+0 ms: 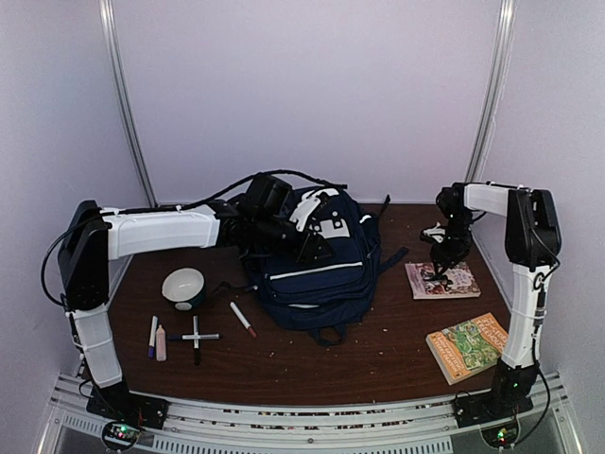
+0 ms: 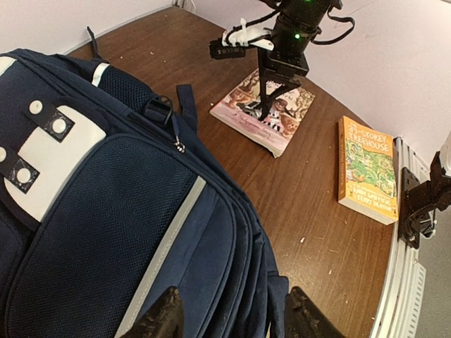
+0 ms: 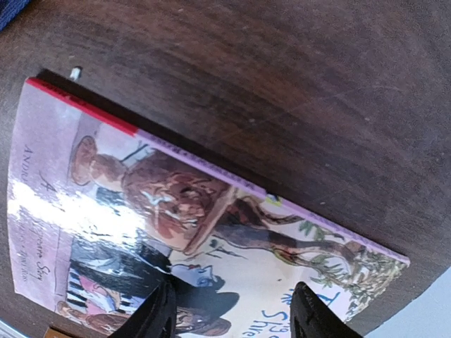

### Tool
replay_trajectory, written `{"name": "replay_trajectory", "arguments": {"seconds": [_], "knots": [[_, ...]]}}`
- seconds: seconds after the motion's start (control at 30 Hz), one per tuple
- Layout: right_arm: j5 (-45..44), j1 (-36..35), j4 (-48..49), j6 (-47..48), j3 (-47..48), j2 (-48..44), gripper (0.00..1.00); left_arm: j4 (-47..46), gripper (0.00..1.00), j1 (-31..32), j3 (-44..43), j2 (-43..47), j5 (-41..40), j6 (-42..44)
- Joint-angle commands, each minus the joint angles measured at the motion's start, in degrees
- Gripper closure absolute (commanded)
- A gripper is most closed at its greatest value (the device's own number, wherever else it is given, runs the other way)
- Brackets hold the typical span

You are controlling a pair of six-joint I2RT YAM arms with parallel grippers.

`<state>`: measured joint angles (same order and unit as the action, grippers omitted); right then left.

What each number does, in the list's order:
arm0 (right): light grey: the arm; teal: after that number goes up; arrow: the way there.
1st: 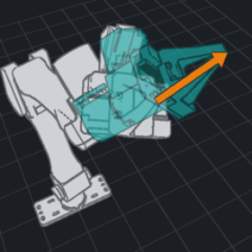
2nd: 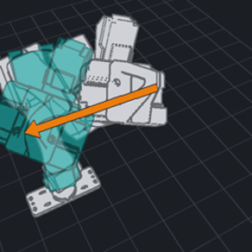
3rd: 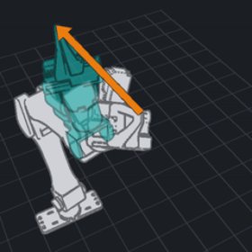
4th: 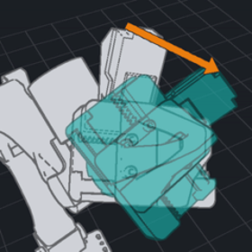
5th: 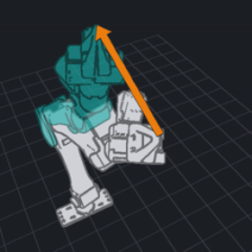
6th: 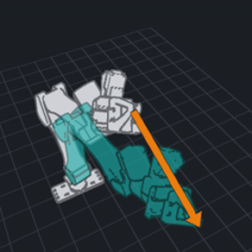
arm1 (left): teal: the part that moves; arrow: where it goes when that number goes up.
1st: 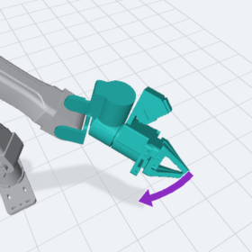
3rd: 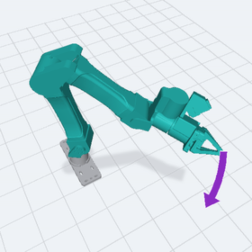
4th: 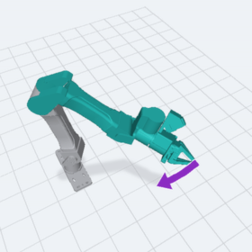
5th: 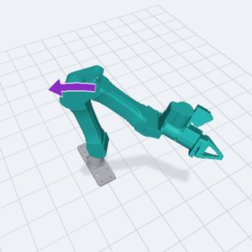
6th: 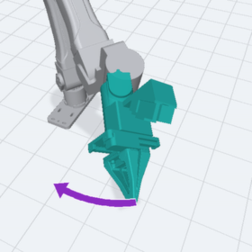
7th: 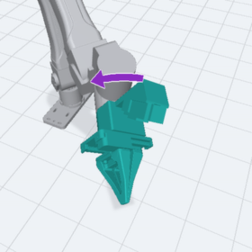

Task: Pack the student bag
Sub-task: Move the book to the center of the board.

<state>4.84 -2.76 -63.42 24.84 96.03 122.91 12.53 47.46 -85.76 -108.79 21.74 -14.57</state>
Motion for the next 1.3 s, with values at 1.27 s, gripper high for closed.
{"name": "replay_trajectory", "arguments": {"seconds": [1.27], "knots": [[-15.76,-14.25,-2.63,9.9,-12.0,-2.57,0.64,0.39,0.5,0.17,-1.1,0.98,0.2,-0.04]]}}
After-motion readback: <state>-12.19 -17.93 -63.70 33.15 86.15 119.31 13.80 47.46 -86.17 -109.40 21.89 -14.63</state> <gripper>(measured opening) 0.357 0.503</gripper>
